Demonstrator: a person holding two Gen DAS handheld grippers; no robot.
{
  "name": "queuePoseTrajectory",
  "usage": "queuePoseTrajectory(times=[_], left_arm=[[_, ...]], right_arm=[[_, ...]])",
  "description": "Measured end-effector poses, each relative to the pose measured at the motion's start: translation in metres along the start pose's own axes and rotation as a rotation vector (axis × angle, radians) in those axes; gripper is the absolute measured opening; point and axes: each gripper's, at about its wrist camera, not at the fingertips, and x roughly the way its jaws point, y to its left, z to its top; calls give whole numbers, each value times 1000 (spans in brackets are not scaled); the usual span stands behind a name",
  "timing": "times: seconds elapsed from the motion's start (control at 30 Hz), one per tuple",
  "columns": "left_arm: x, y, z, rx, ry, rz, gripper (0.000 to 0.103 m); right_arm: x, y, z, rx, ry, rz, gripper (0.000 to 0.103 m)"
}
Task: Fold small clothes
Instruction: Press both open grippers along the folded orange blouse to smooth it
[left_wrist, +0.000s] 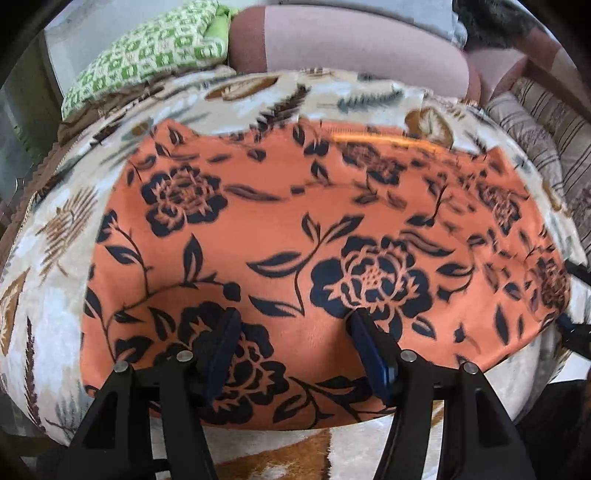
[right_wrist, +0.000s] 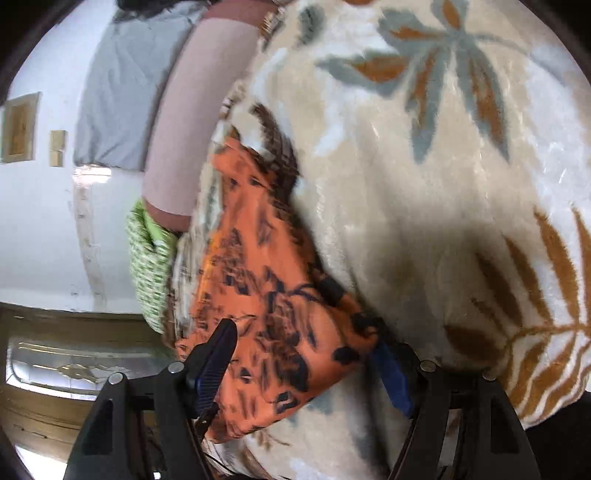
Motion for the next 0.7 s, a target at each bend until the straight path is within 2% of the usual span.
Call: queuePoseTrajectory(times=[0.07, 0.13, 0.2, 0.23, 0.3, 0.33, 0.37, 0.43, 0.5, 0.53, 0.6, 0.67, 0.7], left_arm=[[-8, -2, 0, 15, -28, 5, 63], [-14, -3, -1, 13, -58, 11, 63], [-18, -5, -1, 4, -88, 7, 63], [-16, -7, -1, 10, -80, 3, 63], [3, -16, -5, 67, -6, 12, 65], [8, -21, -8, 110, -12, 43, 68], [5, -26, -11, 148, -54, 79, 69], [0, -26, -10, 137, -46, 73, 69], [-6, -22, -7, 93, -51, 20, 69], [-9, -22, -7, 83, -66, 9, 69], [-10, -22, -9, 88, -77, 22, 69], [-12, -21, -12, 89, -80, 26, 69], [-14, -20, -14, 87, -87, 24, 69]], right_arm=[[-5, 15, -2, -82, -19, -26, 71], [-7, 29, -4, -179, -44, -125, 57], [-4, 33, -5, -223, -62, -198, 37], [-1, 33, -5, -237, -52, -222, 37], [0, 36, -9, -276, -56, -256, 36], [-2, 43, -13, -314, -64, -270, 36], [-4, 50, -16, -346, -75, -277, 36], [-8, 65, -23, -415, -101, -281, 36], [-6, 71, -23, -437, -103, -266, 39], [-2, 67, -20, -418, -80, -266, 40], [12, 51, -12, -322, -21, -261, 65], [15, 39, -9, -261, -7, -199, 65], [12, 38, -7, -257, -20, -173, 61]])
